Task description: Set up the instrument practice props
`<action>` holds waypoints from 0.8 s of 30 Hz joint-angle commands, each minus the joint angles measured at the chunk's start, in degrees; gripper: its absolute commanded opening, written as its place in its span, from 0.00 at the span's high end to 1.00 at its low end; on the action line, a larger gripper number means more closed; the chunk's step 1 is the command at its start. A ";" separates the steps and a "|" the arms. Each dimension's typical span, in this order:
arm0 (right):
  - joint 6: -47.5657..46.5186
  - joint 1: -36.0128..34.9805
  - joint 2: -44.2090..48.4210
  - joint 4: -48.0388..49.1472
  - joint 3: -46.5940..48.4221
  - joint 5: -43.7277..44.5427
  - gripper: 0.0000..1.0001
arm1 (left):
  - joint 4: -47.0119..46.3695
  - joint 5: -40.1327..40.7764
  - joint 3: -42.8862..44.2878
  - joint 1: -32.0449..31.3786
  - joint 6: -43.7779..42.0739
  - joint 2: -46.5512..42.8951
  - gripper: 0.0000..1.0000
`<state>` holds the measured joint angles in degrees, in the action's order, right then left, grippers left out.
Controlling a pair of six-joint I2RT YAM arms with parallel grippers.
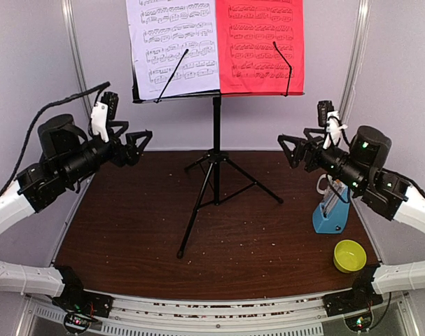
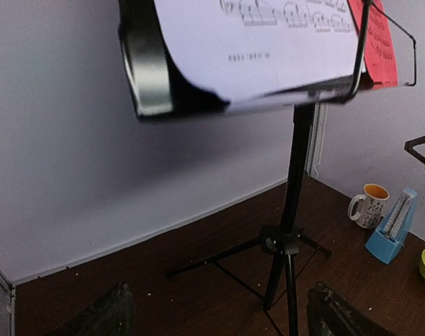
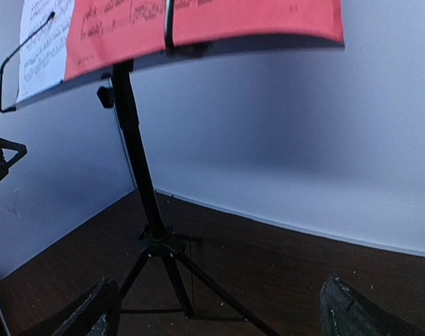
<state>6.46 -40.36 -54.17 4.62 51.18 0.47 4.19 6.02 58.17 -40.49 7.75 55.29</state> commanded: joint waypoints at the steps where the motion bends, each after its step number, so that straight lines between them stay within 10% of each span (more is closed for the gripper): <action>1: 3.02 0.10 -1.35 -1.36 -5.63 -0.64 0.00 | -3.77 -1.09 -6.35 0.49 4.52 1.39 0.13; 17: 9.45 3.53 -10.58 -7.68 -6.78 -1.22 0.00 | -24.26 -18.42 -18.03 -0.76 11.15 23.06 0.19; 24: 17.38 6.93 -2.39 -22.27 -5.19 11.54 0.00 | -31.23 -19.34 -18.60 -1.61 14.22 28.71 0.19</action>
<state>17.32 -35.68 -62.24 -8.27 43.64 2.72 -17.45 -11.22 39.33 -41.74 19.27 82.39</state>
